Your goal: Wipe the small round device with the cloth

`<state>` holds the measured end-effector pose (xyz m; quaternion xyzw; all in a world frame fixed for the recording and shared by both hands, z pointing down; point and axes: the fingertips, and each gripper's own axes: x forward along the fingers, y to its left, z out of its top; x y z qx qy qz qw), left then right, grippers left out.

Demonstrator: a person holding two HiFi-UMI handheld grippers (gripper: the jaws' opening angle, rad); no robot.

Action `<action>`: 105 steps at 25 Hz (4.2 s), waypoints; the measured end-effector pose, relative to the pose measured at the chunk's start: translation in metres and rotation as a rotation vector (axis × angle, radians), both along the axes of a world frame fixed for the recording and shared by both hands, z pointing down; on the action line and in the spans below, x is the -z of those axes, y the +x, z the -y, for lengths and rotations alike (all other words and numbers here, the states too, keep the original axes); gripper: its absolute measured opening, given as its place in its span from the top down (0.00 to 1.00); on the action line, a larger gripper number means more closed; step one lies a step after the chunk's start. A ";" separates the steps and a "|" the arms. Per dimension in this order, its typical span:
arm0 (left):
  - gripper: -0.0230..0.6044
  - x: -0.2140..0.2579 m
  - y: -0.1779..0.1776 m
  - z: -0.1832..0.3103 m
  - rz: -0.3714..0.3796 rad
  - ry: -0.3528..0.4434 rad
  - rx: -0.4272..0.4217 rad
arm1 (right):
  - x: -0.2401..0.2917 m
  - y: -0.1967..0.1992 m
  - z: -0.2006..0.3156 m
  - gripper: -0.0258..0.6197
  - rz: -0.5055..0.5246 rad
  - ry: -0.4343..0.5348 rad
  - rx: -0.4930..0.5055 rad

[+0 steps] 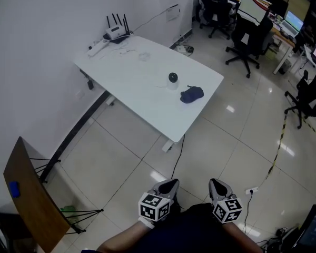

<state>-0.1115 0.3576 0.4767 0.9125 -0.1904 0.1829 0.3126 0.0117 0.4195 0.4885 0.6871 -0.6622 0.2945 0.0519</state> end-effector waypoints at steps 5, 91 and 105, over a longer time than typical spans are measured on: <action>0.96 -0.004 0.005 0.018 0.007 -0.012 0.001 | 0.000 0.007 0.017 0.94 -0.004 -0.013 -0.001; 0.90 -0.043 0.154 0.378 0.100 -0.069 0.410 | -0.151 0.135 0.453 0.84 -0.437 -0.371 0.943; 0.89 -0.043 0.159 0.438 0.107 0.073 0.398 | -0.016 0.140 0.531 0.87 -0.178 0.072 0.695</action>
